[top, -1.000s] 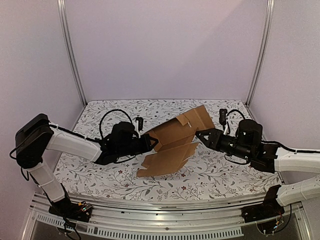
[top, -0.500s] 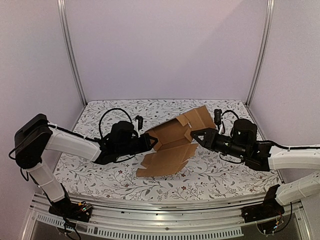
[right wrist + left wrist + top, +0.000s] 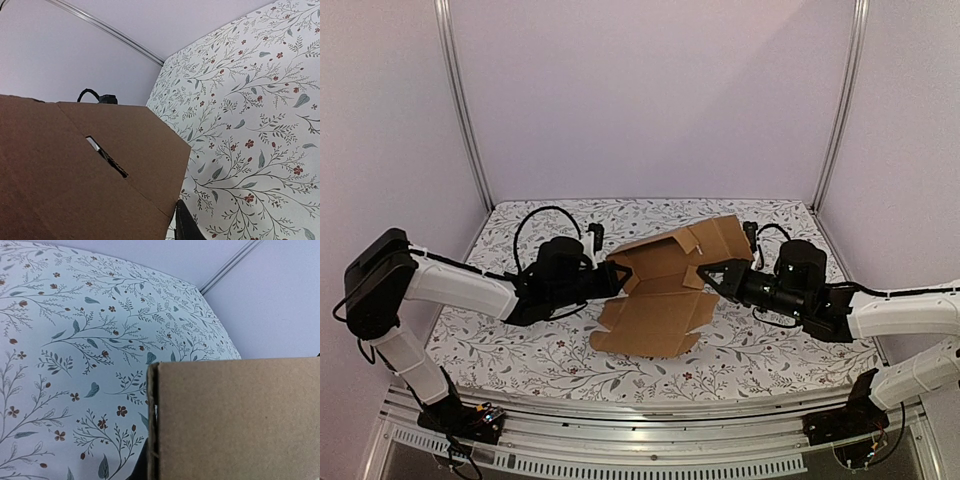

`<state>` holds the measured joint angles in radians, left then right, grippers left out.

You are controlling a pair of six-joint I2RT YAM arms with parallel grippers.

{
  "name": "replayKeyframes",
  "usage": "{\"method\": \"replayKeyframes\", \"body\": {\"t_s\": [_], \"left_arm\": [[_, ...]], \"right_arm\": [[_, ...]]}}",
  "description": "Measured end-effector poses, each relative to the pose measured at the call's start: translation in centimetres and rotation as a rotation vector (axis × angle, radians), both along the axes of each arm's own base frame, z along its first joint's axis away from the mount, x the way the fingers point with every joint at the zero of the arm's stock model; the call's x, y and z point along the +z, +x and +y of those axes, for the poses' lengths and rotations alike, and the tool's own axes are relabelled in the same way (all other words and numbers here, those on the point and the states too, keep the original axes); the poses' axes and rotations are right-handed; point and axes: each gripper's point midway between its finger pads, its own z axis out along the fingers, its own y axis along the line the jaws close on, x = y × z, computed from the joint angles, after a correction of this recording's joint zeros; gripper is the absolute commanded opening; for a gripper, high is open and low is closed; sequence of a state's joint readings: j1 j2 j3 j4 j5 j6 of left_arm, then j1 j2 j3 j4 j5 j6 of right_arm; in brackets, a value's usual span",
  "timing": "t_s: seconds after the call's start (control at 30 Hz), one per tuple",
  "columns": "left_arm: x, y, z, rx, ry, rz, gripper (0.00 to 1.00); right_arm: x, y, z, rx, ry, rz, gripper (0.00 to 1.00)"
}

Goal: Fold the paper box

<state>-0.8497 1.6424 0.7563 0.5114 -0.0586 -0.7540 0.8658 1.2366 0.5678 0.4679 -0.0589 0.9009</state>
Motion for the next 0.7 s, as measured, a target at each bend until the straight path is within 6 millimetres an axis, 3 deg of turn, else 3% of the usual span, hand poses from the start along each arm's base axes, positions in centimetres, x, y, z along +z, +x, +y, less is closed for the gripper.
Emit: {"method": "replayKeyframes", "body": {"t_s": [0.13, 0.37, 0.7], "left_arm": [[0.4, 0.3, 0.0, -0.002, 0.01, -0.027, 0.0], [0.5, 0.4, 0.0, -0.012, 0.027, -0.049, 0.0], [1.2, 0.7, 0.8, 0.022, 0.047, -0.072, 0.0]], "right_arm": [[-0.2, 0.0, 0.1, -0.001, 0.0, 0.009, 0.1], [0.0, 0.1, 0.1, -0.002, 0.011, 0.004, 0.33], [-0.1, -0.6, -1.0, -0.006, -0.064, -0.027, 0.48]]}}
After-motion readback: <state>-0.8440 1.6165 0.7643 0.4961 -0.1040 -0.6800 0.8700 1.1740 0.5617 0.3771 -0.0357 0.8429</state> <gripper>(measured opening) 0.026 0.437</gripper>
